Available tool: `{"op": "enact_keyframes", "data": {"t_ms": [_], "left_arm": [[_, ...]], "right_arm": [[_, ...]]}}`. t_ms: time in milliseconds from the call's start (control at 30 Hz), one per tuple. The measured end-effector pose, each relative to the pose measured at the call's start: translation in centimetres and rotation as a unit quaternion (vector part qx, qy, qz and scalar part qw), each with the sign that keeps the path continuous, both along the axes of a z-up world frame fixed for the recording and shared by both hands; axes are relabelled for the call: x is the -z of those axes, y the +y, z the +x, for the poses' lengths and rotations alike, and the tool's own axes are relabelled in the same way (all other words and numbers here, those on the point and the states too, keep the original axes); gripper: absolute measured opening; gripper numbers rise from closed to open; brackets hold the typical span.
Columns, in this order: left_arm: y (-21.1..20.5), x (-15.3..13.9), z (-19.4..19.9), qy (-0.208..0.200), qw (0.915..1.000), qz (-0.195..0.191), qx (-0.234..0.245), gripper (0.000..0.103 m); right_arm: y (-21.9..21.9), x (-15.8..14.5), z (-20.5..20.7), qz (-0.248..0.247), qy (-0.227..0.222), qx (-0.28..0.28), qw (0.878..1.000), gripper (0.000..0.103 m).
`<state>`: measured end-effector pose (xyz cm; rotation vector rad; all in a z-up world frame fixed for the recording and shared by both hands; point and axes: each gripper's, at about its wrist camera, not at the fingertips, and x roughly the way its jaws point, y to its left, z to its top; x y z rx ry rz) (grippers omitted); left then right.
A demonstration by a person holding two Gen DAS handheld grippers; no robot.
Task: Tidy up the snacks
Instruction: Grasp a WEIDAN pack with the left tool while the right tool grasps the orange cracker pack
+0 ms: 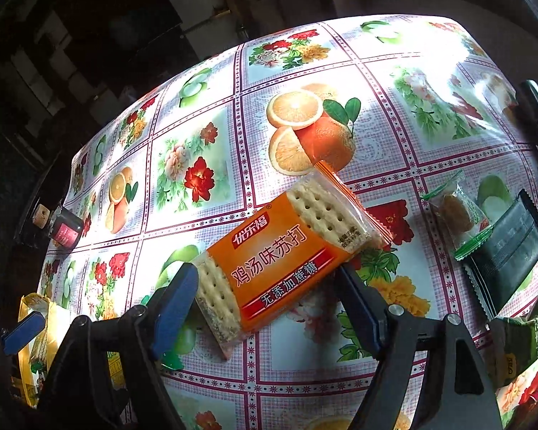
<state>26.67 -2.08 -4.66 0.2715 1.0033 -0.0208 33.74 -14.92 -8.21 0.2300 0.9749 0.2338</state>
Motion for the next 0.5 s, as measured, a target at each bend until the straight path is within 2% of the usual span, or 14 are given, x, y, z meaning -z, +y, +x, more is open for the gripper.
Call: {"op": "enact_keyframes", "data": {"t_ms": [67,267,300,333,400,467,500], "left_arm": [[0.1,0.8,0.4,0.016,0.9998,-0.012,0.005,0.103],[0.6,3.4,1.3,0.063,0.9976,-0.026,-0.013,0.101],[0.9,3.3,1.1,0.059,0.9975,-0.037,-0.015,0.100],[1.0,3.4,1.1,0.065,0.9966,-0.048,-0.013,0.094],[1.2,3.3,1.0,0.073,0.9948,-0.070,-0.015,0.083],[1.2,3.1,0.8,0.080,0.9925,-0.091,-0.014,0.062],[1.0,3.0,0.6,0.082,0.9918,-0.097,-0.012,0.056]], "right_arm": [[1.1,0.0,0.6,-0.030,-0.008,-0.014,0.999,0.084],[3.4,0.1,1.3,-0.111,-0.026,-0.069,0.991,0.084],[3.7,0.3,1.2,-0.129,-0.029,-0.082,0.988,0.083],[4.0,0.5,0.9,-0.145,-0.029,-0.096,0.984,0.078],[4.0,0.3,0.2,-0.143,-0.046,-0.123,0.981,0.066],[3.8,0.0,-0.5,-0.151,-0.048,-0.136,0.978,0.054],[3.6,0.0,-0.8,-0.153,-0.048,-0.143,0.977,0.053]]}}
